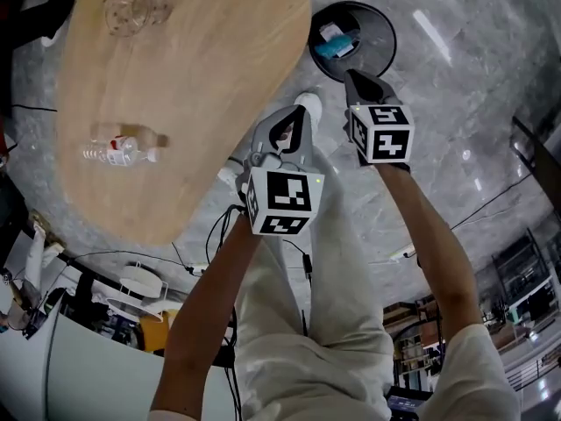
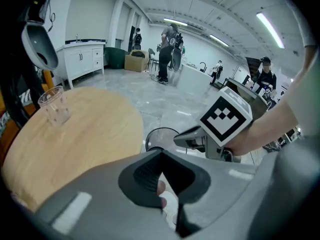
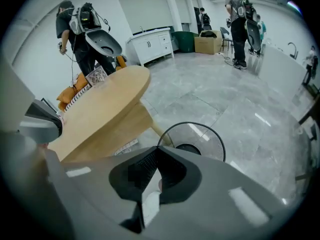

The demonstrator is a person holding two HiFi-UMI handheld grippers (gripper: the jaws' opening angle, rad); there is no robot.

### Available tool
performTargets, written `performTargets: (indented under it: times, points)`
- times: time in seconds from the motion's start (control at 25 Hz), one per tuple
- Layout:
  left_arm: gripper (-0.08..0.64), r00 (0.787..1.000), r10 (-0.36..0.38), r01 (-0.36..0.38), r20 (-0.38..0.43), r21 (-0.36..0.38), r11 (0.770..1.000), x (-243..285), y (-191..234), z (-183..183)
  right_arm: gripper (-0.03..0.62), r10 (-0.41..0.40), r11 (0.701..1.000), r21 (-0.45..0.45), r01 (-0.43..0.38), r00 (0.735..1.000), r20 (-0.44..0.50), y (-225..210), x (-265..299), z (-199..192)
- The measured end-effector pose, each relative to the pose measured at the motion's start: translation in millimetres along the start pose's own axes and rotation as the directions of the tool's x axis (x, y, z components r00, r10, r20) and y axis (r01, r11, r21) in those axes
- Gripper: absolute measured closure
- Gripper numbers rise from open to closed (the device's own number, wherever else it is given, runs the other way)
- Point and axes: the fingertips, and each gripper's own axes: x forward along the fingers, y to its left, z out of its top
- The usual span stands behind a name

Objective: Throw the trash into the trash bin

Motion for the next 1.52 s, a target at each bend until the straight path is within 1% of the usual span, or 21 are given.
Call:
performTargets:
  times: [0.2, 0.36, 0.44, 0.56, 0.76, 1.0, 1.08, 1.16, 1.24, 1.28, 1.32, 1.36, 1.44, 1.52]
  points:
    - [0.560, 0.999, 0.025, -0.025, 0.021, -0.008, 1.000, -26, 15, -14, 0.569, 0.005, 0.999, -0.033, -0.004, 0.999, 0.035, 35, -21, 11]
    - [0.560, 0.998, 0.053, -0.052, 0.040, -0.034, 0.998, -51, 30, -26, 0.569, 0.011, 0.998, -0.056, -0.008, 0.998, 0.068, 66, -36, 19]
    - [0.560, 0.997, 0.069, -0.067, 0.042, -0.045, 0.997, -67, 36, -34, 0.569, 0.028, 0.997, -0.076, -0.022, 0.997, 0.077, 87, -42, 20]
    - [0.560, 0.994, 0.097, -0.092, 0.053, -0.079, 0.993, -84, 42, -41, 0.569, 0.065, 0.990, -0.129, -0.054, 0.995, 0.080, 115, -51, 24]
    - [0.560, 0.988, 0.136, -0.125, 0.076, -0.139, 0.982, -116, 57, -54, 0.569, 0.128, 0.969, -0.224, -0.104, 0.987, 0.097, 168, -62, 33]
    - [0.560, 0.974, 0.209, -0.183, 0.087, -0.239, 0.954, -159, 90, -87, 0.569, 0.203, 0.931, -0.326, -0.163, 0.975, 0.091, 239, -59, 36]
    - [0.560, 0.967, 0.240, -0.208, 0.085, -0.280, 0.937, -173, 104, -100, 0.569, 0.225, 0.916, -0.357, -0.181, 0.971, 0.084, 262, -59, 35]
    - [0.560, 0.956, 0.282, -0.241, 0.082, -0.331, 0.912, -188, 123, -114, 0.569, 0.238, 0.909, -0.369, -0.194, 0.968, 0.077, 281, -58, 33]
    - [0.559, 0.940, 0.333, -0.278, 0.075, -0.398, 0.874, -202, 146, -129, 0.569, 0.247, 0.904, -0.376, -0.203, 0.966, 0.073, 298, -56, 32]
    - [0.540, 0.932, 0.356, -0.293, 0.071, -0.432, 0.853, -209, 157, -135, 0.569, 0.251, 0.901, -0.380, -0.207, 0.965, 0.070, 305, -54, 31]
    - [0.502, 0.924, 0.376, -0.304, 0.068, -0.463, 0.832, -215, 168, -141, 0.569, 0.255, 0.899, -0.384, -0.211, 0.965, 0.067, 311, -53, 30]
    - [0.479, 0.917, 0.394, -0.313, 0.067, -0.493, 0.812, -221, 178, -146, 0.569, 0.257, 0.897, -0.387, -0.214, 0.964, 0.063, 318, -52, 29]
    - [0.446, 0.906, 0.418, -0.318, 0.063, -0.550, 0.772, -229, 195, -155, 0.569, 0.261, 0.893, -0.391, -0.221, 0.964, 0.053, 329, -48, 27]
    - [0.406, 0.901, 0.429, -0.308, 0.059, -0.609, 0.731, -232, 206, -162, 0.569, 0.265, 0.889, -0.398, -0.226, 0.963, 0.044, 337, -46, 26]
